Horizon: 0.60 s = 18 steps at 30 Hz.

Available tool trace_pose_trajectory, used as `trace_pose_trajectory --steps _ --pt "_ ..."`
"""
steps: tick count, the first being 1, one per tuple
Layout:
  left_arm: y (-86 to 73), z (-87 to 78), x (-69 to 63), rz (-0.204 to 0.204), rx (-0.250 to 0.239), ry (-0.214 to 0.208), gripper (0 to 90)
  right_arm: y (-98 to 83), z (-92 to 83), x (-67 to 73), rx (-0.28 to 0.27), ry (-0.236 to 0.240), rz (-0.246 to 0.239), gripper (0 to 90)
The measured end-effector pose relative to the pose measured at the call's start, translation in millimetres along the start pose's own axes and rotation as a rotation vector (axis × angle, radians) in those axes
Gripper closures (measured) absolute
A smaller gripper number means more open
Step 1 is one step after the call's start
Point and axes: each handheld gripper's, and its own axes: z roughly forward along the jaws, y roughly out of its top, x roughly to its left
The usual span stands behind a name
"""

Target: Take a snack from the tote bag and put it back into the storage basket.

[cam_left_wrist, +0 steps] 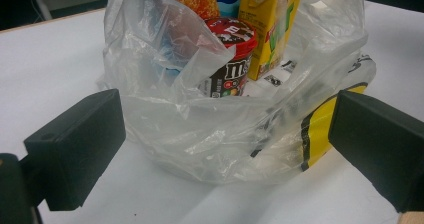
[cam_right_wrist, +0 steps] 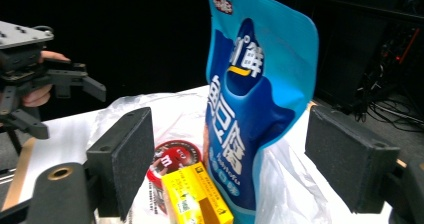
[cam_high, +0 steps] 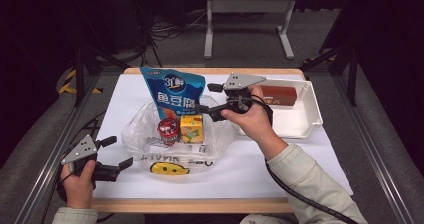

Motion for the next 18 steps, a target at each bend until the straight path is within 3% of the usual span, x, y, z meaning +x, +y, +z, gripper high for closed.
trace_pose_trajectory --steps 7,12,18 --pt "-0.5 -0.2 -0.2 -0.001 -0.006 0.002 2.2 -2.4 9.6 -7.9 -0.011 -0.004 0.020 20.1" --pt "-0.5 0.5 0.7 -0.001 -0.005 0.001 2.2 -6.9 24.4 -14.9 -0.030 0.018 0.029 19.8" --pt "-0.6 0.5 1.5 0.000 -0.006 -0.002 2.2 -10.0 35.8 -19.0 -0.056 0.024 0.019 19.6"
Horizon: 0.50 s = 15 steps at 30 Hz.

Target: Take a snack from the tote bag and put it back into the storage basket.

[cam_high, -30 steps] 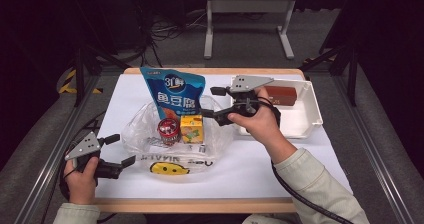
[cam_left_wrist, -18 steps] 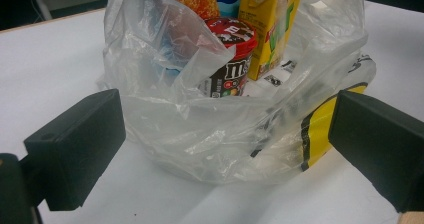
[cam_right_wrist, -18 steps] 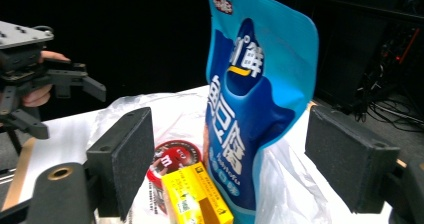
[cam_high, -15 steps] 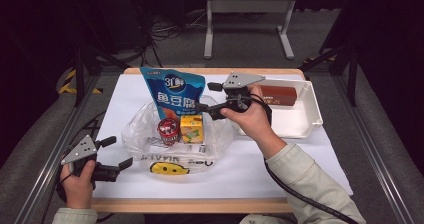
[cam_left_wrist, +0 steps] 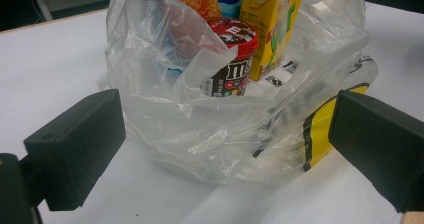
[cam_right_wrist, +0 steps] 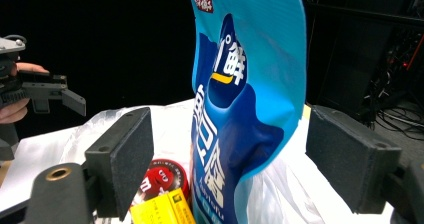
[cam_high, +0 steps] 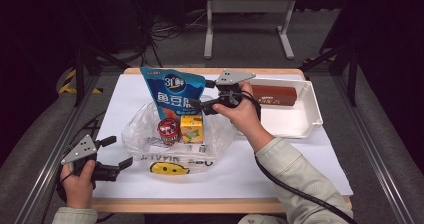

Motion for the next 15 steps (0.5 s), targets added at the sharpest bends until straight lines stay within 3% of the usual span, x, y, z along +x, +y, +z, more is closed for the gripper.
trace_pose_trajectory --steps 15 --pt "-0.7 0.4 1.3 -0.001 0.000 -0.003 2.2 -12.9 27.6 -5.3 -0.009 0.026 -0.005 25.2"
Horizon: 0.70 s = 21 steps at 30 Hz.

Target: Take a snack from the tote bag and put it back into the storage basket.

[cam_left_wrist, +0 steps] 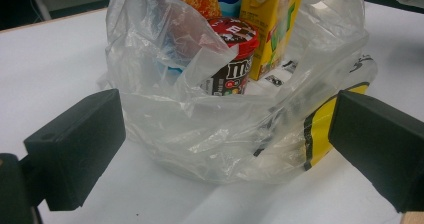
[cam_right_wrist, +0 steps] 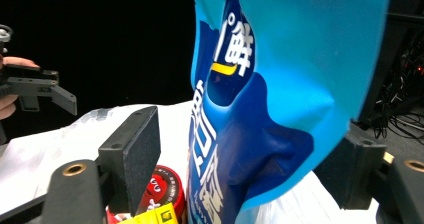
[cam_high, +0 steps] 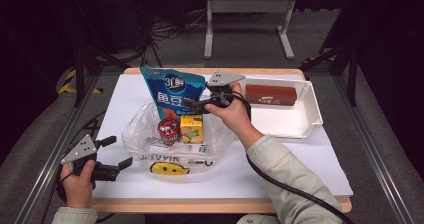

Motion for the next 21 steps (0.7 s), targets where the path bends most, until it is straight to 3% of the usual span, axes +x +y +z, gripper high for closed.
trace_pose_trajectory --steps 21 --pt "0.8 2.9 2.7 -0.003 -0.006 -0.010 2.3 -14.2 19.9 -5.9 0.041 0.010 -0.022 40.4"
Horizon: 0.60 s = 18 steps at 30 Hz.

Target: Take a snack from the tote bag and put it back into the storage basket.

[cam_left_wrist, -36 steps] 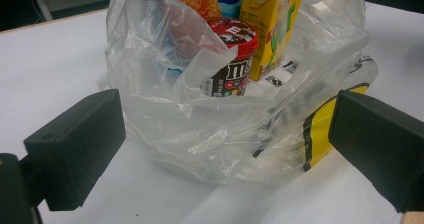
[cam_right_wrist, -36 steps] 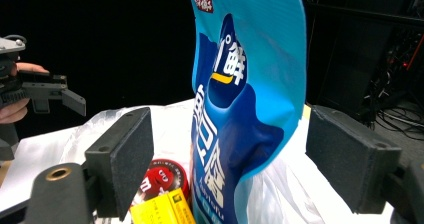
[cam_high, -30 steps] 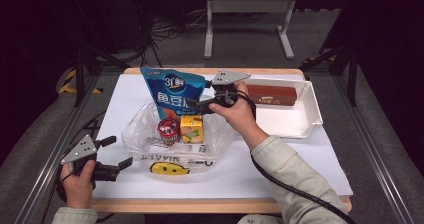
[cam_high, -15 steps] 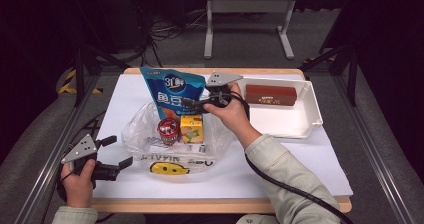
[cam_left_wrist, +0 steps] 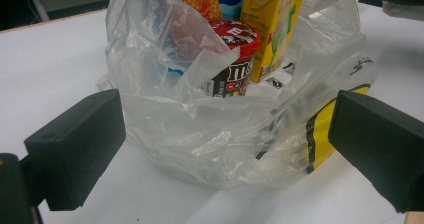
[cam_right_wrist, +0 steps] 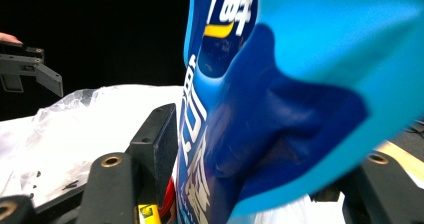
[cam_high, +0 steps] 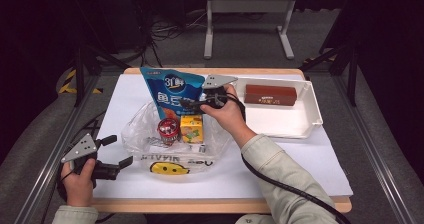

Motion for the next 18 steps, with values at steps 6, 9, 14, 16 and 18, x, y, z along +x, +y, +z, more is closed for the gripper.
trace_pose_trajectory --steps 6,9,14,16,18 --pt "0.8 2.2 1.6 0.001 0.001 -0.008 2.3 -4.6 4.8 -1.4 0.003 0.004 0.012 41.1" --pt "1.2 3.4 2.4 -0.003 -0.003 -0.009 2.3 -7.2 6.3 -2.4 0.005 0.006 0.018 42.4" --pt "1.9 5.3 2.7 0.001 -0.003 -0.012 2.3 -12.5 6.5 -4.8 0.021 0.017 0.021 51.6" --pt "2.0 5.3 2.5 -0.004 -0.004 -0.013 2.3 -13.6 5.8 -5.1 0.028 0.025 0.027 57.8" --pt "2.0 5.3 2.6 0.000 -0.005 -0.012 2.4 -13.7 5.4 -4.3 0.035 0.027 0.025 61.2"
